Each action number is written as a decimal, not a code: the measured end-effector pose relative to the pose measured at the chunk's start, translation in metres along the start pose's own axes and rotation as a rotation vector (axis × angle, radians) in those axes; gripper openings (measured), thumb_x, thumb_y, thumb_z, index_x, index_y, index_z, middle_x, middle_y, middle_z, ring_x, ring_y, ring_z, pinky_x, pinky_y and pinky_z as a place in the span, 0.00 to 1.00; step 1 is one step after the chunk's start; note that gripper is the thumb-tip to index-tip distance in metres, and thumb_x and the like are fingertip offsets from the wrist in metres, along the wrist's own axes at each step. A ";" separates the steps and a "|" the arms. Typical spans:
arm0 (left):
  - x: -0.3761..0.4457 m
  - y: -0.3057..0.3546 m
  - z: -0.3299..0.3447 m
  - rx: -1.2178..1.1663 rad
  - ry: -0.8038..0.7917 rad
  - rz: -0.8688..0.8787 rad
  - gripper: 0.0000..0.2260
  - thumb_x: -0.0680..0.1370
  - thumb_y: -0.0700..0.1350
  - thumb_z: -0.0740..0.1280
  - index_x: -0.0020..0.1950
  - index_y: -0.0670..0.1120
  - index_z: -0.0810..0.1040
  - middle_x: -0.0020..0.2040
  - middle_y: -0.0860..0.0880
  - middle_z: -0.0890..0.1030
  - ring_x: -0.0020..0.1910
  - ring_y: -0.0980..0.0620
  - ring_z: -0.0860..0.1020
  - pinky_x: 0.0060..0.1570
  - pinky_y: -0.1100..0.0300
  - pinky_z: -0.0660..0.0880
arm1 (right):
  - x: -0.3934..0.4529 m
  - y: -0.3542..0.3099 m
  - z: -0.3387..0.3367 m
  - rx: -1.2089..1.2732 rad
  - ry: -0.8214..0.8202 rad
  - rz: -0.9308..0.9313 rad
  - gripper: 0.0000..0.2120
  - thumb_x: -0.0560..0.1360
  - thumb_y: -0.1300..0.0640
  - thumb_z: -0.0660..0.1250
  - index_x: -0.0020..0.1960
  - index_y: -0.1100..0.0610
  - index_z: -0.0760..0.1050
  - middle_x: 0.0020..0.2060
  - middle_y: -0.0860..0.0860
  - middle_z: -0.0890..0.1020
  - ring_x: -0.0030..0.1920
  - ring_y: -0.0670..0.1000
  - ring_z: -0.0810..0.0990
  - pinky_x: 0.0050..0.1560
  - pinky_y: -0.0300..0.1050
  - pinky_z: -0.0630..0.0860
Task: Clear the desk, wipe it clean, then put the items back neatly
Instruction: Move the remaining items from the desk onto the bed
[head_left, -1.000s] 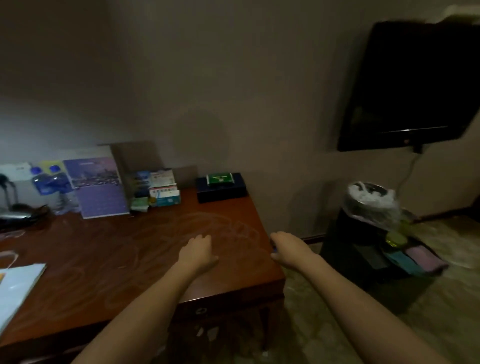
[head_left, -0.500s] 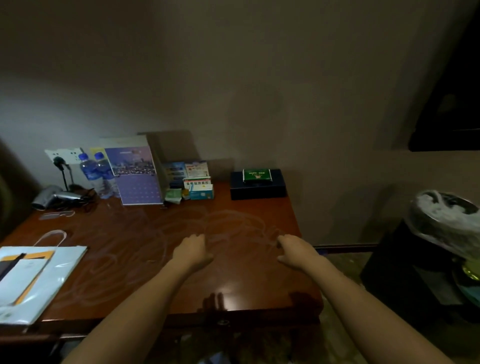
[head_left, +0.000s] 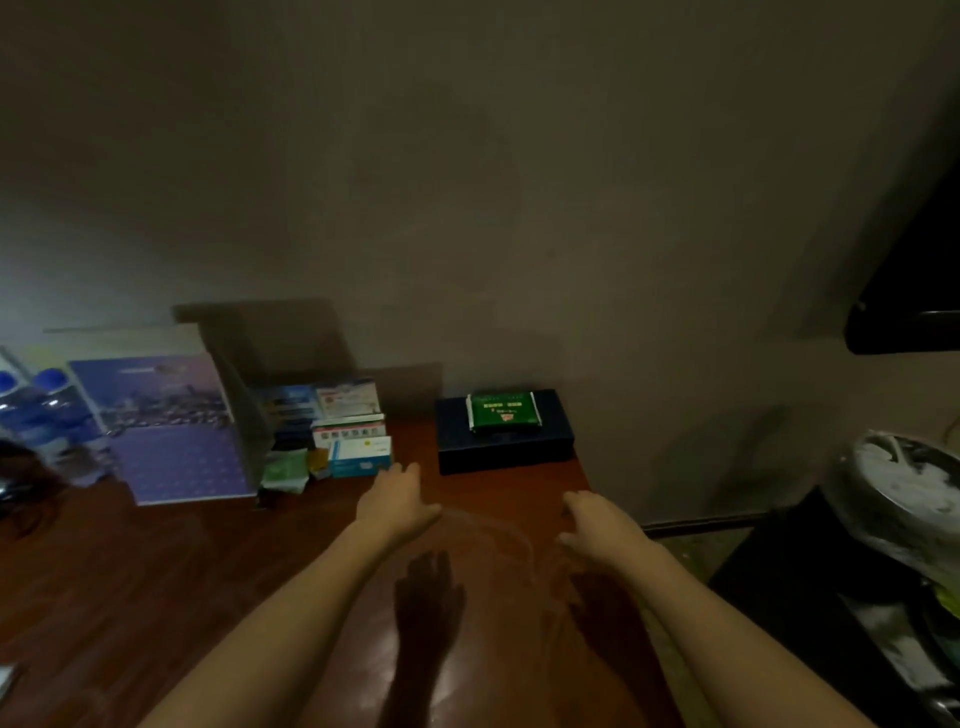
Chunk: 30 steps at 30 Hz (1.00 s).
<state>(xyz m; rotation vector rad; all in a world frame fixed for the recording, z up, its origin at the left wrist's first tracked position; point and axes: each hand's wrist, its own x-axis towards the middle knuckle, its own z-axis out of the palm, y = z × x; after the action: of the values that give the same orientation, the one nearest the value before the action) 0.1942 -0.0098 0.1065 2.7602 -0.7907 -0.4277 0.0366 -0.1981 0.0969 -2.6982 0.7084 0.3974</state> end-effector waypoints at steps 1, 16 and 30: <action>0.014 0.003 -0.001 0.001 -0.009 0.011 0.25 0.75 0.53 0.68 0.69 0.46 0.66 0.67 0.45 0.69 0.65 0.47 0.70 0.60 0.53 0.73 | 0.007 0.002 -0.002 0.012 -0.009 0.016 0.20 0.77 0.52 0.65 0.67 0.58 0.67 0.63 0.54 0.72 0.61 0.54 0.73 0.58 0.46 0.72; 0.180 0.057 0.016 0.058 -0.053 0.163 0.35 0.72 0.55 0.70 0.74 0.47 0.58 0.68 0.43 0.63 0.68 0.42 0.62 0.63 0.50 0.66 | 0.154 0.045 -0.033 0.193 0.046 0.095 0.18 0.76 0.54 0.67 0.64 0.59 0.70 0.61 0.56 0.74 0.59 0.54 0.74 0.57 0.46 0.72; 0.273 0.061 0.068 0.091 -0.193 0.250 0.46 0.69 0.59 0.71 0.78 0.49 0.48 0.73 0.44 0.59 0.72 0.44 0.57 0.70 0.50 0.56 | 0.264 0.080 -0.014 0.298 0.161 0.163 0.22 0.78 0.52 0.65 0.67 0.62 0.66 0.63 0.58 0.71 0.64 0.56 0.67 0.60 0.46 0.66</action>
<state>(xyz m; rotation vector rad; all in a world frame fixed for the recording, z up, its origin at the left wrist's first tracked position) 0.3636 -0.2187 0.0044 2.6797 -1.2126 -0.6270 0.2193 -0.3809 0.0004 -2.4165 0.9547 0.1005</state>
